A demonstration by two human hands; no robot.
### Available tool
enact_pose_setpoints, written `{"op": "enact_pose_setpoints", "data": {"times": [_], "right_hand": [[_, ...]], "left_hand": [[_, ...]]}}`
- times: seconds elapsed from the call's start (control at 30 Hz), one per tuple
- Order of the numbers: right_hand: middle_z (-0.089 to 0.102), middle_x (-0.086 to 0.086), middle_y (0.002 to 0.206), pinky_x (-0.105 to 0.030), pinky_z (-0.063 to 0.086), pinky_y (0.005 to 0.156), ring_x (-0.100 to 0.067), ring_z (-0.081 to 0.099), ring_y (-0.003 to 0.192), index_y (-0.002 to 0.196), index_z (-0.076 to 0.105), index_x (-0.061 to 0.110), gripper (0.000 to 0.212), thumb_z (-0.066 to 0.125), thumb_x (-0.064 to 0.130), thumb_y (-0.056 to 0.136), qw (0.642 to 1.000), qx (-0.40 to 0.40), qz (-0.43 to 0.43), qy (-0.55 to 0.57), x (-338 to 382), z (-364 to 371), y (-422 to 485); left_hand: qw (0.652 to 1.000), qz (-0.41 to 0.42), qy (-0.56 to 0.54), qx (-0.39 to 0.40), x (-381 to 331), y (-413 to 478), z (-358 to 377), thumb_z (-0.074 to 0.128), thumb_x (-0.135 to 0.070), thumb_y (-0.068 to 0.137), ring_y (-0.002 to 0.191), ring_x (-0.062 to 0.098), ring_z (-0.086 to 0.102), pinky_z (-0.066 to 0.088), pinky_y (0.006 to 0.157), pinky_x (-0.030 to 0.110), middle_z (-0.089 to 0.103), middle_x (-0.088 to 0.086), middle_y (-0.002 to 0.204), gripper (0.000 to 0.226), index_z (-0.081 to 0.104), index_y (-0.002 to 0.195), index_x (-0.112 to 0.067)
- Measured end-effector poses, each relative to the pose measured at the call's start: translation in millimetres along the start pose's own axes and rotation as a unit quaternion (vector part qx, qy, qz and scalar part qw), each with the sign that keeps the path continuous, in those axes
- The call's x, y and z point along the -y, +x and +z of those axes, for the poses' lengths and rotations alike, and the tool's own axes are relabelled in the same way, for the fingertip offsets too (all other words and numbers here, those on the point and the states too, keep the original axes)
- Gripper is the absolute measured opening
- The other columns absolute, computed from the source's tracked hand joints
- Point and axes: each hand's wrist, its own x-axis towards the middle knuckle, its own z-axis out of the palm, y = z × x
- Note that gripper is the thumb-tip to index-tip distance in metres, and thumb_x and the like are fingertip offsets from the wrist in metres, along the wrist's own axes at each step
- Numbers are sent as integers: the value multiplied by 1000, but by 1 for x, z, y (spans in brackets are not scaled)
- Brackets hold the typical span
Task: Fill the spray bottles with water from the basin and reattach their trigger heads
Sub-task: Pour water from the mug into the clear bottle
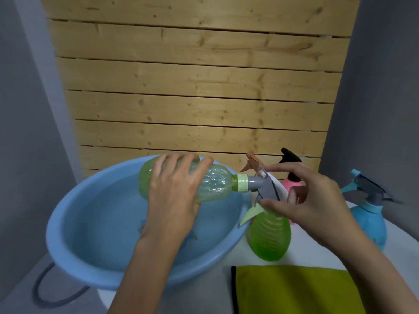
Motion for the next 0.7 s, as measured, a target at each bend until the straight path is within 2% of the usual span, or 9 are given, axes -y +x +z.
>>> {"op": "enact_pose_setpoints", "data": {"times": [0.07, 0.13, 0.2, 0.3, 0.33, 0.4, 0.5, 0.6, 0.7], "right_hand": [[58, 36, 58, -14, 46, 53, -8, 56, 37, 104, 59, 37, 43, 81, 18, 72, 999, 30, 13, -15, 1, 1, -2], [66, 16, 55, -13, 47, 49, -8, 61, 41, 100, 61, 33, 36, 78, 12, 76, 999, 33, 20, 9, 1, 1, -2], [70, 6, 70, -23, 54, 53, -7, 66, 48, 96, 66, 23, 32, 76, 1, 75, 999, 13, 6, 46, 2, -2, -3], [68, 7, 101, -36, 56, 69, -9, 70, 69, 98, 69, 18, 36, 67, -11, 76, 997, -9, -16, 81, 0, -6, -6], [67, 9, 107, -39, 57, 74, -13, 71, 78, 99, 69, 18, 34, 64, -8, 78, 993, -4, -8, 117, -1, -8, -8], [68, 9, 112, -41, 57, 82, -16, 70, 93, 98, 71, 19, 20, 59, 17, 82, 982, 10, 12, 186, -3, -10, -11], [71, 12, 106, -37, 55, 88, -7, 65, 104, 83, 71, 15, 33, 57, 45, 80, 980, -14, 7, 198, -7, -9, -14], [72, 6, 102, -31, 56, 85, -7, 67, 100, 71, 63, 9, 33, 79, 37, 72, 981, -50, -20, 184, -10, -6, -13], [68, 9, 108, -32, 54, 88, -5, 65, 101, 84, 64, 10, 25, 75, 27, 70, 987, -18, -29, 156, -14, -6, -12]], "left_hand": [[1000, 1, -1, -9, -2, 0, -2, 82, -6, 44, 93, 27, 55, 33, 93, 36, 61, -1, 101, 70, 61, 108, -24], [1000, 3, -6, -15, -5, 0, -3, 83, -6, 43, 93, 27, 55, 33, 94, 36, 61, -1, 102, 71, 61, 108, -24], [1000, 4, -14, -12, -8, 1, -3, 84, -8, 41, 94, 26, 55, 33, 94, 37, 61, -1, 102, 74, 60, 109, -24], [1000, 0, -23, -4, -11, 1, -4, 86, -11, 40, 93, 26, 54, 33, 94, 37, 61, -1, 102, 76, 60, 111, -24], [1000, 0, -25, -3, -11, 1, -4, 86, -12, 40, 93, 26, 54, 33, 94, 37, 61, 0, 102, 77, 59, 111, -24], [1000, 1, -29, -1, -13, 2, -4, 87, -13, 39, 94, 26, 54, 33, 94, 37, 61, 0, 102, 78, 59, 111, -24], [999, 10, -34, 8, -19, 2, -4, 89, -13, 37, 96, 27, 55, 34, 94, 37, 62, 0, 103, 80, 59, 111, -24], [999, 18, -35, 19, -24, 0, -3, 89, -12, 35, 97, 26, 55, 35, 95, 38, 62, 0, 105, 81, 60, 110, -24], [999, 23, -29, 17, -26, 0, -1, 86, -7, 37, 96, 27, 56, 35, 94, 39, 62, 1, 104, 78, 61, 109, -22]]}}
